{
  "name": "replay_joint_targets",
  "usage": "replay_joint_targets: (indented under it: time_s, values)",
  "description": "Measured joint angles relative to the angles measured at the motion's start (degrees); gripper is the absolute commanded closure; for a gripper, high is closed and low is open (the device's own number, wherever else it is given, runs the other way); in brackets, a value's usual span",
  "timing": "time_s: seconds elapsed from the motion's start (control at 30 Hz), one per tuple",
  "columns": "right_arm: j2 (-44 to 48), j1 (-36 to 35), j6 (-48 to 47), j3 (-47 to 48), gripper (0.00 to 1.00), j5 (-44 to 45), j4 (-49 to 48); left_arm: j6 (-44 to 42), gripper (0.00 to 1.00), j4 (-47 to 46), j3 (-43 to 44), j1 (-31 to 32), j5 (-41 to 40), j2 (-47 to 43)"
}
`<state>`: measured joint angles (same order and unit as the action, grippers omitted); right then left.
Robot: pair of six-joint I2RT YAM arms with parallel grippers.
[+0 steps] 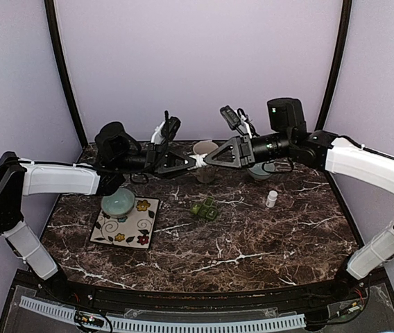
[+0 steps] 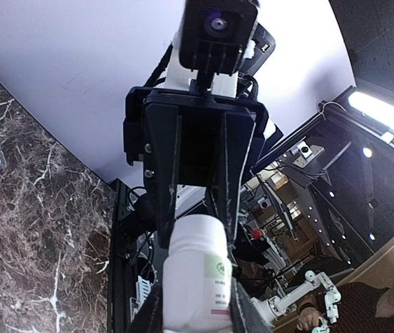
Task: Sort the pills into containers
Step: Unscrew the lid of the pill bottle.
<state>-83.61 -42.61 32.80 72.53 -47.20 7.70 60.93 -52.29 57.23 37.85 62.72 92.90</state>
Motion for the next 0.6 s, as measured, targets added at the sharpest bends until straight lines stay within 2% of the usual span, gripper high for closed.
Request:
replay_joint_targets:
  time_s: [0.3, 0.6]
  values:
    - [3.2, -2.2, -18.2, 0.6, 1.00, 9.6, 5.1, 4.4, 1.00, -1.5, 0.0, 0.4, 0.3, 0.0]
    - [3.9, -3.5, -26.9, 0.5, 1.00, 14.3, 5.6, 6.1, 1.00, -2.0, -0.1, 0.3, 0.3, 0.0]
